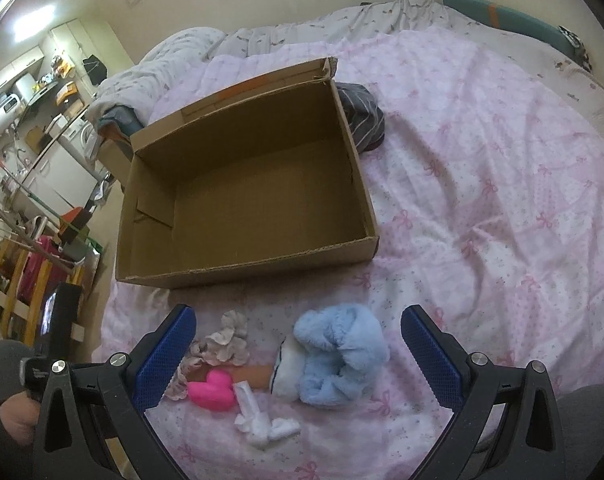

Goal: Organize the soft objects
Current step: 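Grasp the clear barcode bag with the left tool while the right tool grasps the blue scrunchie, then carry the bag with the left tool while the right tool carries the scrunchie into the box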

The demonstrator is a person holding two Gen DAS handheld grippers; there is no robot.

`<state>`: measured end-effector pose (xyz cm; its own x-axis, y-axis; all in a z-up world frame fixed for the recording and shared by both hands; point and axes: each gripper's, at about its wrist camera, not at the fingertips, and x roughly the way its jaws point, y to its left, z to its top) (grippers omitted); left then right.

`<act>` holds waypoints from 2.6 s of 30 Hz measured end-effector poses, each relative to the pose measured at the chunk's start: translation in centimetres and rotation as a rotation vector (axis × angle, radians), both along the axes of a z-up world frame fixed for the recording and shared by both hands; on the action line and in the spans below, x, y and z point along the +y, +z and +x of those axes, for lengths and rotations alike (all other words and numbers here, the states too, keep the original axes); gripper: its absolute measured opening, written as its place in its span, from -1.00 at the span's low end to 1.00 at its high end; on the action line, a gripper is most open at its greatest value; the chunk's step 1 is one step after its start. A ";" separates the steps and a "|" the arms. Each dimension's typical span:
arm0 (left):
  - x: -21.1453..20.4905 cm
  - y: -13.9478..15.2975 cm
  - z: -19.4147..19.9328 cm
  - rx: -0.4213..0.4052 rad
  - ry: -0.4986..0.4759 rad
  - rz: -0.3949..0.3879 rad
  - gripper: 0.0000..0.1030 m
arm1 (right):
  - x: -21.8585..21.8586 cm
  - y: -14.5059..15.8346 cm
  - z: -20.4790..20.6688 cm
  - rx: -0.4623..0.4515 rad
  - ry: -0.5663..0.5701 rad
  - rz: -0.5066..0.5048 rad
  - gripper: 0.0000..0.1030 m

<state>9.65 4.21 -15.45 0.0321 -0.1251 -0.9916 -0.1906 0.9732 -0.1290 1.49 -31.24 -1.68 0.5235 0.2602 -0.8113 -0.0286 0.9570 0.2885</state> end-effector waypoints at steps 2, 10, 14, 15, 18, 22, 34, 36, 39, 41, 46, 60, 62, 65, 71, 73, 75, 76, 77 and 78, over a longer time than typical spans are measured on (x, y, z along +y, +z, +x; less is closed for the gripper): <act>-0.9 -0.2 -0.2 0.004 -0.030 -0.013 0.29 | 0.0 -0.2 0.2 0.010 0.000 0.001 1.00; -3.5 0.6 -0.7 0.001 -0.105 -0.011 -0.20 | 0.1 -0.8 0.7 0.037 -0.010 -0.008 1.00; -4.9 1.4 -0.6 -0.010 -0.123 -0.016 -0.37 | -0.4 -1.2 1.1 0.056 -0.027 0.004 1.00; -5.1 1.8 -0.7 -0.015 -0.128 -0.017 -0.42 | -0.6 -1.4 1.2 0.066 -0.032 0.007 1.00; -5.4 3.4 -1.2 -0.045 -0.139 0.012 -0.49 | -1.3 -2.3 1.8 0.115 -0.055 0.029 1.00; -4.9 5.3 -1.6 -0.110 -0.112 0.077 -0.51 | -1.8 -5.1 2.8 0.264 -0.083 0.022 1.00; -4.6 8.5 -2.6 -0.204 -0.043 0.149 -0.51 | 3.4 -9.0 3.4 0.375 0.069 -0.210 1.00; -4.1 7.7 -2.1 -0.215 -0.048 0.151 -0.51 | 3.7 -9.2 3.4 0.377 0.068 -0.226 1.00; -4.1 7.3 -2.2 -0.222 -0.052 0.146 -0.51 | 3.4 -9.4 3.6 0.382 0.044 -0.214 0.89; -4.3 7.5 -2.4 -0.228 -0.054 0.142 -0.51 | 2.8 -9.5 3.6 0.394 0.042 -0.165 0.61; -4.0 7.6 -2.2 -0.242 -0.051 0.127 -0.51 | 3.2 -8.8 3.4 0.375 0.078 -0.123 -0.14; -4.2 8.6 -2.9 -0.306 -0.046 0.155 -0.51 | 1.8 -2.9 1.5 0.157 0.133 0.102 -0.26; -4.2 9.0 -3.2 -0.320 -0.040 0.159 -0.51 | 2.4 -3.0 1.1 0.153 0.154 0.112 -0.26; -4.5 10.5 -3.7 -0.377 -0.042 0.156 -0.51 | 2.8 -2.6 1.1 0.118 0.178 0.108 -0.26; -5.5 15.2 -4.0 -0.526 -0.083 0.138 -0.51 | 2.3 1.7 0.7 -0.023 0.216 0.153 -0.25; -5.7 16.4 -3.4 -0.558 -0.090 0.143 -0.51 | 1.8 2.9 1.5 -0.043 0.198 0.181 -0.25; -6.1 17.4 -2.3 -0.583 -0.105 0.138 -0.51 | 1.9 4.0 2.5 -0.077 0.191 0.186 -0.25; -6.3 17.6 -1.7 -0.592 -0.117 0.140 -0.51 | 2.6 4.4 3.2 -0.092 0.191 0.177 -0.25; -6.7 18.0 -1.0 -0.606 -0.129 0.148 -0.51 | 2.5 4.7 3.9 -0.108 0.192 0.170 -0.24; -6.9 18.2 -0.3 -0.618 -0.136 0.152 -0.51 | 2.4 4.8 4.6 -0.121 0.193 0.160 -0.24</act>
<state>9.38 -2.71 2.77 0.5959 -0.0281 -0.8026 0.0008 0.9994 -0.0344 6.13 -28.84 3.10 0.5423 0.4846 -0.6864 -0.2493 0.8729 0.4193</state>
